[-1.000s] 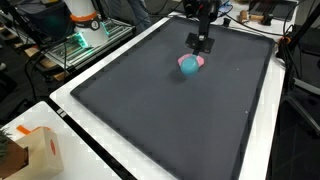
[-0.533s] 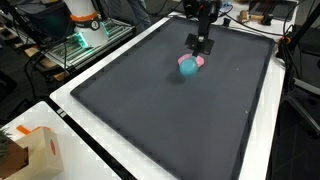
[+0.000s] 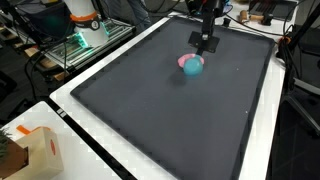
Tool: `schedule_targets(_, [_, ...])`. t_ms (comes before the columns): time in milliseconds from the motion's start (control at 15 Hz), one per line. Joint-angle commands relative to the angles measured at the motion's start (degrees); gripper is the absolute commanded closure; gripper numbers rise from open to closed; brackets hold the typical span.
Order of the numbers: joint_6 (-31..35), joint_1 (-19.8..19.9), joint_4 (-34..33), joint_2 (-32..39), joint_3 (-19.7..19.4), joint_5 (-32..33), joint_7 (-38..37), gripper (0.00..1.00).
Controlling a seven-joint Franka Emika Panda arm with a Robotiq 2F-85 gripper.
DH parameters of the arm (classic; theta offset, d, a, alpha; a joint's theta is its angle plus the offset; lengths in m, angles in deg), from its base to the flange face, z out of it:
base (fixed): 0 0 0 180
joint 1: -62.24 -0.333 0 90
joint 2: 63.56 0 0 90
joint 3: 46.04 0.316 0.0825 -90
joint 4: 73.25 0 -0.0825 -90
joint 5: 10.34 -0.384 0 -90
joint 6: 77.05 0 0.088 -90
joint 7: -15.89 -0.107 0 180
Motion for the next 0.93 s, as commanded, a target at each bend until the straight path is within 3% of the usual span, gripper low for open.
schedule_targets(0, [6.1,3.1,2.9,-4.5,0.8,-3.8,4.9,0.75])
schedule_targets(400, [14.7,6.1,5.3,-10.7,0.4,-14.0,16.0,0.75])
schedule_targets(867, [17.8,8.3,8.2,-17.7,0.2,-35.7,35.1,0.75])
